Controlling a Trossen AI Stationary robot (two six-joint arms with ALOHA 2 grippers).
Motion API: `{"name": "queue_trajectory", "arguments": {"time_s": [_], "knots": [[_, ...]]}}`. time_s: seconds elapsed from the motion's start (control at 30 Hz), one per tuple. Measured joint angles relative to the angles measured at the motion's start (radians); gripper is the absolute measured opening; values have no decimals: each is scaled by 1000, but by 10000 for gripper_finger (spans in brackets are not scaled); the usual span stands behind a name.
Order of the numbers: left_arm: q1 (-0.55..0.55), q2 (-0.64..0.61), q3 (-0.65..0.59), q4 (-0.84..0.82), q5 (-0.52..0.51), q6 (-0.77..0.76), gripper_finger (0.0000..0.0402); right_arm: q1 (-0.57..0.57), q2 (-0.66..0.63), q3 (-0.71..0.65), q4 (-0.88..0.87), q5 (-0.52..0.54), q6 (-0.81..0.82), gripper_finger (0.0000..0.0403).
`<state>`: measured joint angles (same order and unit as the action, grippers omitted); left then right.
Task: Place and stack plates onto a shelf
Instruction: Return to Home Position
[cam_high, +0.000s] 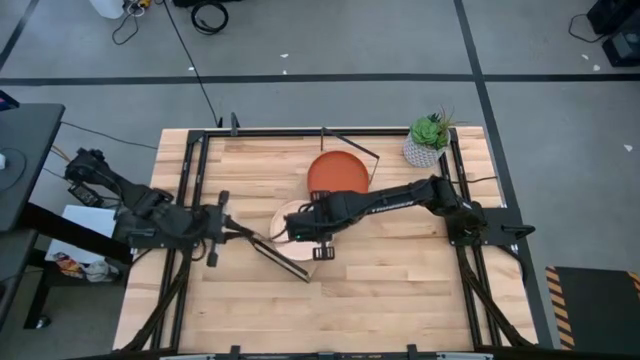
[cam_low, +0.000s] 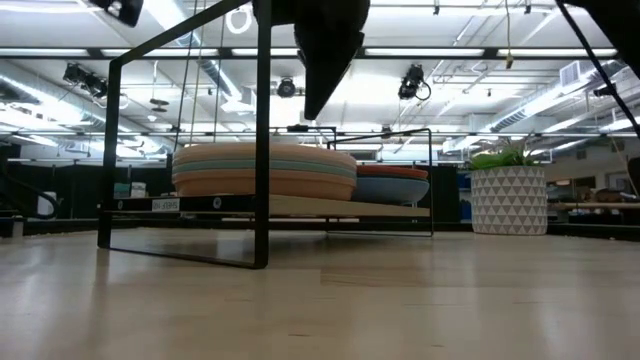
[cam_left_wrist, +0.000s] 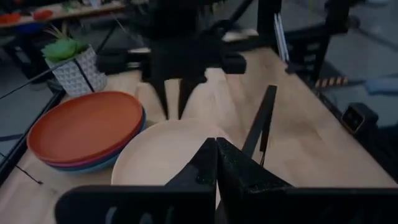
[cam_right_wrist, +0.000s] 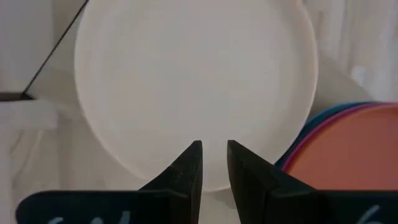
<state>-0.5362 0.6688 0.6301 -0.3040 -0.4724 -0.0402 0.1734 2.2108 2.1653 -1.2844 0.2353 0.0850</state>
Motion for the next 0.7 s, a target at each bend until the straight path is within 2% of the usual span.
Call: {"name": "queue_trajectory", "arguments": {"time_s": [0.07,0.2,0.43,0.57,0.7], "knots": [[1,-73,-60,41,-7,0,6,15,-33,-55,41,32,0,80],[1,-192,-162,110,-44,7,6,22,-171,-209,158,26,39,74],[1,-334,-316,275,-48,78,6,41,-447,-616,474,38,130,70],[1,-399,-391,382,-48,120,6,65,-599,-818,616,100,183,70],[1,-466,-440,414,-48,158,6,88,-761,-1004,757,144,231,70]]}}
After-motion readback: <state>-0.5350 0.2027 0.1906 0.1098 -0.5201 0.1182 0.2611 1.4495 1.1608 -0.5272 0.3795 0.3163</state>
